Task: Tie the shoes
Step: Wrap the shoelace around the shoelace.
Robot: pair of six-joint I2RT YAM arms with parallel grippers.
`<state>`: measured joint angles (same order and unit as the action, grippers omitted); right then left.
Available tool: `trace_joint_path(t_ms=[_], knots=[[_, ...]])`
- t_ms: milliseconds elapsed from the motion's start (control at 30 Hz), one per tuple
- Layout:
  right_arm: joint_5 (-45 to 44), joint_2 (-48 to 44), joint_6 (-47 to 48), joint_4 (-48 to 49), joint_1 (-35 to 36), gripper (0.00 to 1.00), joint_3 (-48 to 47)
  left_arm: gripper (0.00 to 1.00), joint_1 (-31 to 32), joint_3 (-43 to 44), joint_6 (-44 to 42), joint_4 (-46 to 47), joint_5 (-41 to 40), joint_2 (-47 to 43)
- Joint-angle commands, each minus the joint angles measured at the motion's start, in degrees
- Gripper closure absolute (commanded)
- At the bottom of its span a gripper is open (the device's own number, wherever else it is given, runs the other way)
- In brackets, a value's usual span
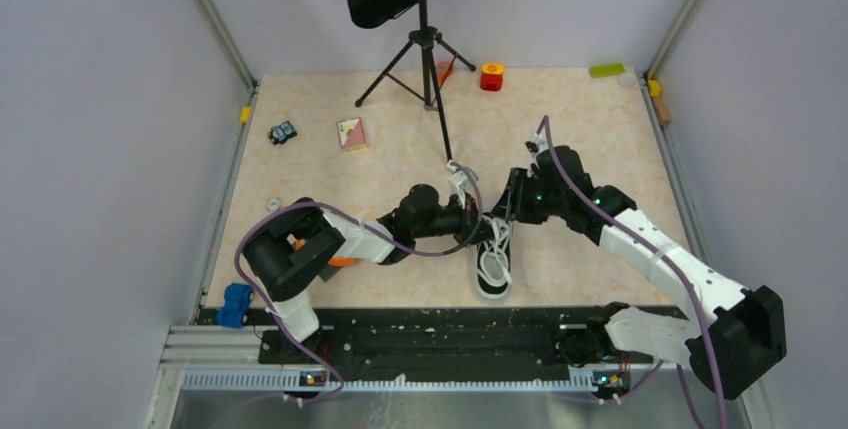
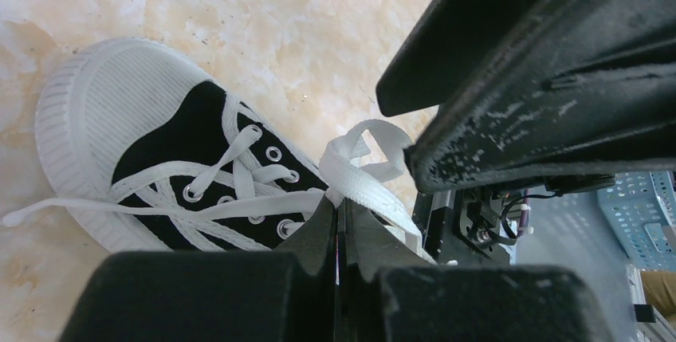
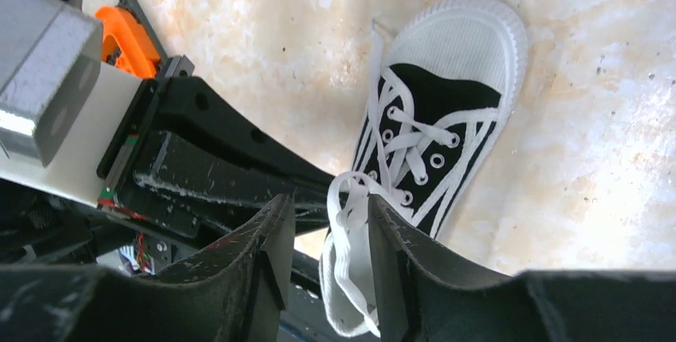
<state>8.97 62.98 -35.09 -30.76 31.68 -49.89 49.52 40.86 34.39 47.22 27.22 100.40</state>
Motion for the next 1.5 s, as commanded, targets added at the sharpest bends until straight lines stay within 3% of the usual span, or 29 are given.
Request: trace_joint_path(t_ms=[0, 167, 400, 600, 867, 967, 1133, 1467], knots=[[-2.2, 1.0, -1.6, 4.4, -1.1, 0.62, -0.3, 1.0, -0.2, 0.1, -0.4, 3.8, 1.1, -1.7], [-2.6, 0.9, -1.0, 3.8, -1.4, 0.71, 0.4, 1.0, -0.2, 0.2, -0.4, 3.8, 1.0, -1.6], [1.0, -4.7, -1.0, 3.1, -1.3, 0.56, 2.9, 1.0, -0.2, 0.4, -0.3, 3.7, 0.8, -1.2], [4.1, -11.3, -4.5, 3.5, -0.3, 0.55, 8.8, 1.0, -0.2, 0.6, -0.1, 3.7, 0.6, -1.2], [8.7, -8.6, -7.2, 11.4, 1.7, 0.55, 12.9, 1.0, -0.2, 0.8, 0.2, 3.5, 0.9, -1.0], [9.2, -6.6, -6.8, 12.3, 2.0, 0.6, 12.7, 1.0, -0.2, 0.8, 0.1, 3.4, 0.9, -1.0], [9.0, -6.5, -5.8, 11.3, 2.2, 0.98, 12.8, 1.0, -0.2, 0.8, 0.1, 3.2, 0.6, -1.1], [11.6, -7.0, -3.5, 7.6, 2.2, 1.0, 14.1, 1.0, -0.2, 0.5, 0.1, 3.2, -0.1, -1.1]])
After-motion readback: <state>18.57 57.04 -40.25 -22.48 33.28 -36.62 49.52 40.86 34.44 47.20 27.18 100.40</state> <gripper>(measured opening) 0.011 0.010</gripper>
